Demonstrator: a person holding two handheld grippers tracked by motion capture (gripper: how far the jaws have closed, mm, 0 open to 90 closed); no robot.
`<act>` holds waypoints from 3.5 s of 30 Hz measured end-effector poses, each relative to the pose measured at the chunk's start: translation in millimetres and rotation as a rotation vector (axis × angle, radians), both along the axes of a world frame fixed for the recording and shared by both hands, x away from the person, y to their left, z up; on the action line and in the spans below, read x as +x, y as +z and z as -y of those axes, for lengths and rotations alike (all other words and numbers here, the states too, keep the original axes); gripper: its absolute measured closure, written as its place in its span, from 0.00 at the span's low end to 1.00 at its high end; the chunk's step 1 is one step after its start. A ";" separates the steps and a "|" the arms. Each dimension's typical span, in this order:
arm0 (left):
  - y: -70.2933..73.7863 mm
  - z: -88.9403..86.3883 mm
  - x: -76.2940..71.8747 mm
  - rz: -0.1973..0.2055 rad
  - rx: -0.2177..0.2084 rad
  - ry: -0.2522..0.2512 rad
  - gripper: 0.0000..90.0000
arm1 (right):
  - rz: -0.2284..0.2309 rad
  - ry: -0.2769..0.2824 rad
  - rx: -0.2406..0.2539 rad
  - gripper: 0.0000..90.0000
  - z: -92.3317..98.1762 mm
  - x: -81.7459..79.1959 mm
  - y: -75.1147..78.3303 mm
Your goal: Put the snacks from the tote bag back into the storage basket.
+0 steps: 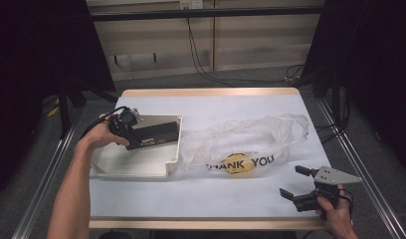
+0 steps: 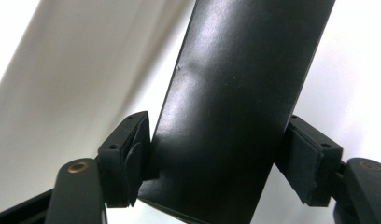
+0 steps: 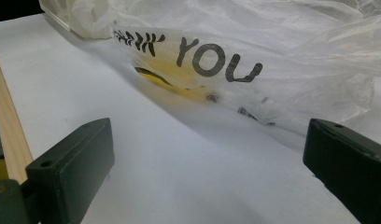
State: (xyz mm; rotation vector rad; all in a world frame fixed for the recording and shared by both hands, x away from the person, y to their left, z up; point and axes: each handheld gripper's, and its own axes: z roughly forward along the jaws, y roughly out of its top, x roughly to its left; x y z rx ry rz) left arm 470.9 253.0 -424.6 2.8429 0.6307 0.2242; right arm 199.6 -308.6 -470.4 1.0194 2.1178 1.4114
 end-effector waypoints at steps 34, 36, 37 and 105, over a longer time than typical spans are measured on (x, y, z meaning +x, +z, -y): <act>35.3 -38.4 -71.8 0.185 -0.300 0.289 0.81 | 0.005 -0.020 0.014 0.02 3.0 0.0 1.9; 34.7 -40.7 -80.5 0.203 -0.335 0.314 0.91 | 0.003 -0.020 0.013 0.02 3.1 0.4 2.1; 32.7 -41.1 -85.4 0.191 -0.349 0.312 0.95 | 0.005 -0.019 0.014 0.02 3.1 0.1 2.4; -42.0 8.5 -49.9 0.186 -0.492 0.452 0.99 | 0.007 0.004 0.000 0.02 0.6 2.0 1.0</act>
